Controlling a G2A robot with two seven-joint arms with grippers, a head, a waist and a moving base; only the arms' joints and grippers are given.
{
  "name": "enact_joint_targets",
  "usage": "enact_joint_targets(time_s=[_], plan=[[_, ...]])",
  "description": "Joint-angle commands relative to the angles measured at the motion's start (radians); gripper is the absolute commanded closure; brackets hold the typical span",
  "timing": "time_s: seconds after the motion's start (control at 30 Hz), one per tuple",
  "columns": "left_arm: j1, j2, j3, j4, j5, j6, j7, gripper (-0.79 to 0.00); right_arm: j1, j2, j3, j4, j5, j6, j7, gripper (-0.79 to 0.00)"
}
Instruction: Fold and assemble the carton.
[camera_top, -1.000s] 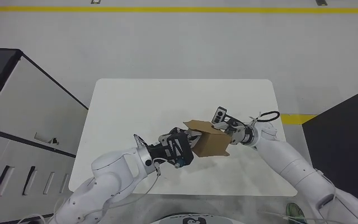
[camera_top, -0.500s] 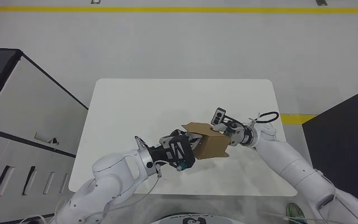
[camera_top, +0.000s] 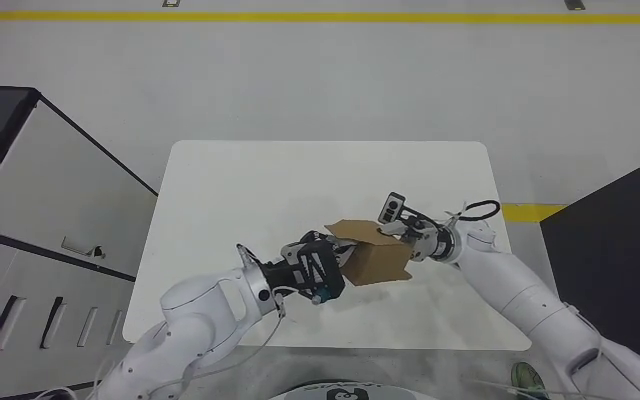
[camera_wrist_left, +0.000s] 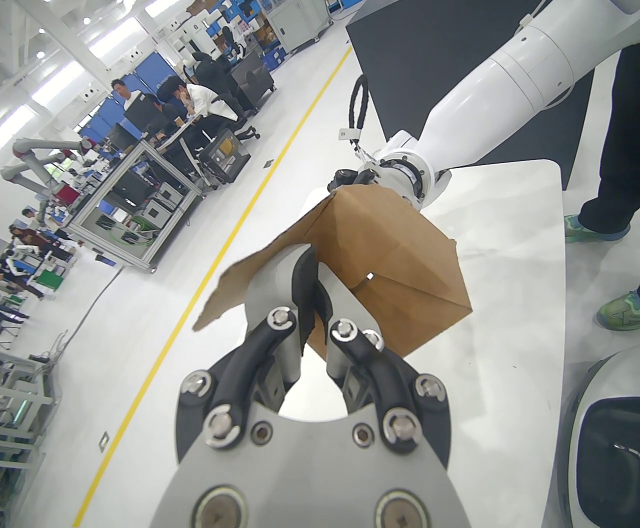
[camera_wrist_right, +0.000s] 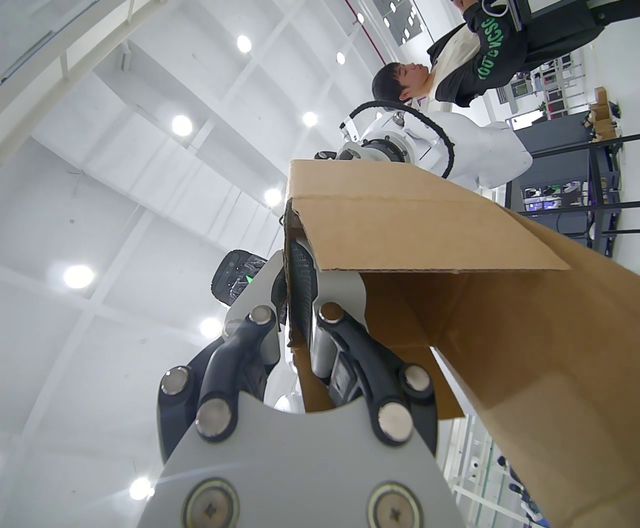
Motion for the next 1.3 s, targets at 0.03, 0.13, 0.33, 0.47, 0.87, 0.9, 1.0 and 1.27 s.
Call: enact_joint_targets(time_s=[0.03, 0.13, 0.33, 0.47, 0.87, 0.9, 1.0, 1.27], plan=[[-0.001, -0.001, 0.003, 0.000, 0.003, 0.006, -0.002, 0.000, 0.000, -0.001, -0.002, 0.002, 0.002, -0.001, 0.000, 0.000], [0.004, -0.002, -0.009, 0.000, -0.006, 0.018, 0.001, 0.000, -0.002, -0.001, 0.003, 0.010, 0.008, -0.012, 0.000, 0.000], [0.023, 0.001, -0.045, 0.000, -0.014, 0.029, 0.016, 0.000, -0.010, 0.001, 0.017, 0.017, 0.016, -0.035, 0.000, 0.000], [0.037, 0.003, -0.072, 0.000, -0.012, 0.039, 0.030, 0.000, -0.011, 0.004, 0.027, 0.023, 0.004, -0.056, 0.000, 0.000], [0.082, 0.008, -0.190, 0.000, 0.007, 0.097, 0.116, 0.000, -0.018, 0.015, 0.061, 0.044, -0.053, -0.132, 0.000, 0.000], [0.086, 0.009, -0.197, 0.000, 0.007, 0.098, 0.123, 0.000, -0.019, 0.016, 0.063, 0.045, -0.058, -0.137, 0.000, 0.000], [0.088, 0.009, -0.208, 0.000, 0.011, 0.087, 0.149, 0.000, -0.020, 0.018, 0.068, 0.051, -0.080, -0.149, 0.000, 0.000], [0.050, 0.005, -0.121, 0.000, 0.108, 0.031, 0.154, 0.000, -0.022, 0.018, 0.080, 0.062, -0.120, -0.172, 0.000, 0.000]])
